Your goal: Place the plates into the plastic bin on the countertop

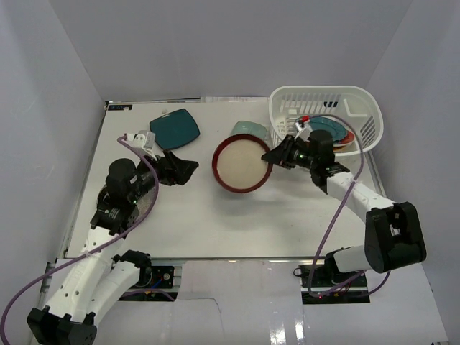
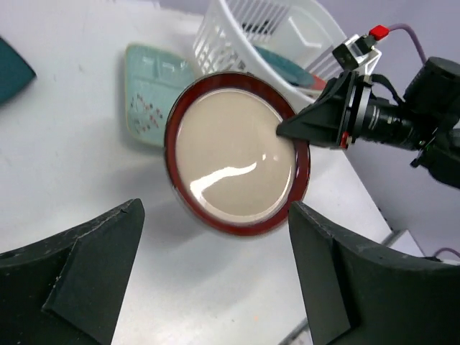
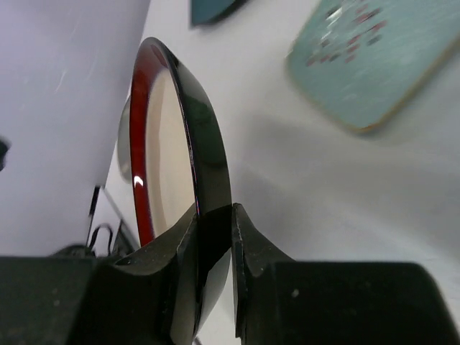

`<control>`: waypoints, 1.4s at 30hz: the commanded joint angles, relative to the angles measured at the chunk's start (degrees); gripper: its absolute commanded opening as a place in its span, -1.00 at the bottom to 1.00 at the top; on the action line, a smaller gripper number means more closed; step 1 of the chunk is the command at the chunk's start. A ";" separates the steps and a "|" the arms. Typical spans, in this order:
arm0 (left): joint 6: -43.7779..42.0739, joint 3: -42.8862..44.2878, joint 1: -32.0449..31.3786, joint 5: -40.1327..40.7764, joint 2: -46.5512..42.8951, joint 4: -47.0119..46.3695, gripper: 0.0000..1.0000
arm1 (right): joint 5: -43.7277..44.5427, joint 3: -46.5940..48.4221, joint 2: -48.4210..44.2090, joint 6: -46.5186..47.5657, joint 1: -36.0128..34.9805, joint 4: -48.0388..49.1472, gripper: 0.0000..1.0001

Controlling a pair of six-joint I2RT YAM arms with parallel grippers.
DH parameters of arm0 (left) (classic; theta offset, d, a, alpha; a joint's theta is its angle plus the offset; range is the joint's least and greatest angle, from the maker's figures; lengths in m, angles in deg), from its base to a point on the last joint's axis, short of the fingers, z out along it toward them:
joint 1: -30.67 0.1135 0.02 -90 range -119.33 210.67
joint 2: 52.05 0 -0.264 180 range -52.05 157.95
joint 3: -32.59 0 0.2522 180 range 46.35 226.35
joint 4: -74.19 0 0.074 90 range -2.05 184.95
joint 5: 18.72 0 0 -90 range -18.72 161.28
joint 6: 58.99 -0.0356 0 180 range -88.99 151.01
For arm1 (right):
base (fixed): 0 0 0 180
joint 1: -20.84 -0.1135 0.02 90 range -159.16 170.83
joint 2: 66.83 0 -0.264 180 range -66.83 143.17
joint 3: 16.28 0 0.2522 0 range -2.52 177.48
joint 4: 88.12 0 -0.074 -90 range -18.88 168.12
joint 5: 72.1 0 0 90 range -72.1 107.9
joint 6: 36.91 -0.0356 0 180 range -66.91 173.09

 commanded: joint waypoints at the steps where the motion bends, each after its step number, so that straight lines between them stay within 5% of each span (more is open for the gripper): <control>1: -8.65 4.76 -3.02 9.09 -0.47 4.21 0.85 | 4.19 10.75 -4.19 1.49 10.35 -0.97 -0.85; 9: -12.35 0.82 -6.45 14.66 -1.52 3.51 0.89 | 10.61 18.05 -0.15 -1.85 29.78 -2.65 -0.84; 24: -13.32 2.05 -14.18 24.07 6.72 3.17 0.92 | 27.92 29.75 14.97 -1.67 33.23 -11.36 -0.83; 37: -7.97 8.02 -13.66 25.93 19.03 0.79 0.96 | 35.31 24.65 16.99 -0.27 33.58 -10.83 -0.29; 42: -4.02 12.94 -12.52 24.25 25.27 -0.26 0.96 | 34.52 23.17 16.38 1.58 33.58 -8.99 0.13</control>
